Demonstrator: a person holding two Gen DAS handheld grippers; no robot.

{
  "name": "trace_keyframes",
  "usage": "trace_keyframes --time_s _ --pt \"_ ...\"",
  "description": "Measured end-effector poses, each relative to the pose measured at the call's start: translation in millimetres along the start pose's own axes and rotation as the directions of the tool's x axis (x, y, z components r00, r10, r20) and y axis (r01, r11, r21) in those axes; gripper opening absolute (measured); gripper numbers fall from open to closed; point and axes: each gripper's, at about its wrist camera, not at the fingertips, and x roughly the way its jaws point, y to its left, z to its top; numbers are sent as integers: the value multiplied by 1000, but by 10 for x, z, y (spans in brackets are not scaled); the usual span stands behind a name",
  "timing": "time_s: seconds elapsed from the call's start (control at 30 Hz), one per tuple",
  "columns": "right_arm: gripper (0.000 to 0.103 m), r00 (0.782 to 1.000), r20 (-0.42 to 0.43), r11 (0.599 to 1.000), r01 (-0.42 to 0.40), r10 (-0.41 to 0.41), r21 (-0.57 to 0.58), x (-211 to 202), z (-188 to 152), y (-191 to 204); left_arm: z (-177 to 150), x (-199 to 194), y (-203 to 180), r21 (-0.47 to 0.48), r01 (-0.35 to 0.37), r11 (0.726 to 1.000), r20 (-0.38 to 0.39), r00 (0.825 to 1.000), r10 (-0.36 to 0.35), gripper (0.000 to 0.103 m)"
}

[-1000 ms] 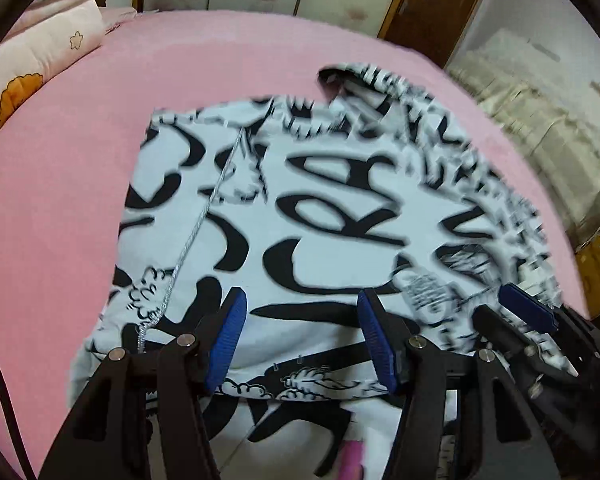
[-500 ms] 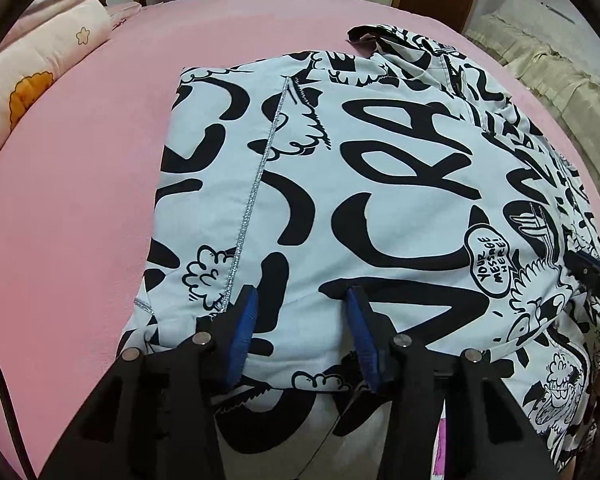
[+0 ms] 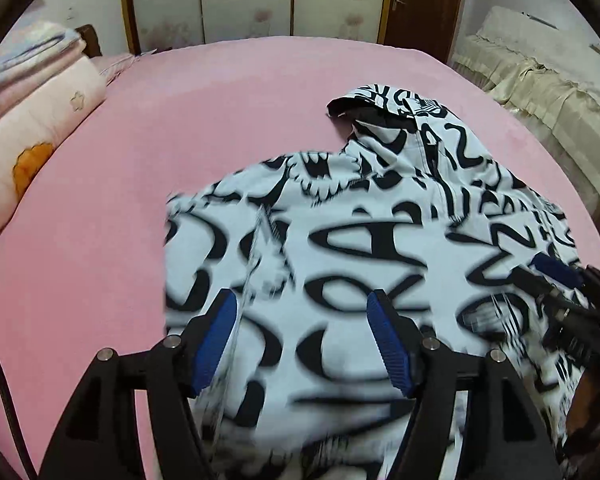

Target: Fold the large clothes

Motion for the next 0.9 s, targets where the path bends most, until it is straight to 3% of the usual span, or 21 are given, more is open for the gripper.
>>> trace_keyframes --time_s 0.13,0.23,0.27,0.37,0.5,0.63,0.9 --pt "37 998 -69 1000 -13 12 -7 444 122 96 138 519 -14 -16 -19 1000 -65 998 18 65" --pt "25 991 -118 998 55 -56 -13 707 67 -38 115 897 121 -37 -85 996 -138 987 79 60" --pt "25 988 -127 996 89 -89 -7 758 37 -145 99 951 209 -63 -72 995 -144 988 62 60" --pt "25 981 -134 989 146 -140 35 758 -37 -479 86 980 409 -124 -40 991 -133 991 23 60" --pt "25 976 -152 983 170 -159 65 743 -131 -769 74 982 429 -102 -44 994 -125 992 31 60" --pt "25 975 -147 983 176 -166 59 726 -172 -816 77 985 378 -84 -74 994 -124 990 63 60" --pt "28 976 -144 983 173 -163 60 735 -178 -809 76 984 381 -97 -70 993 -129 990 58 60"
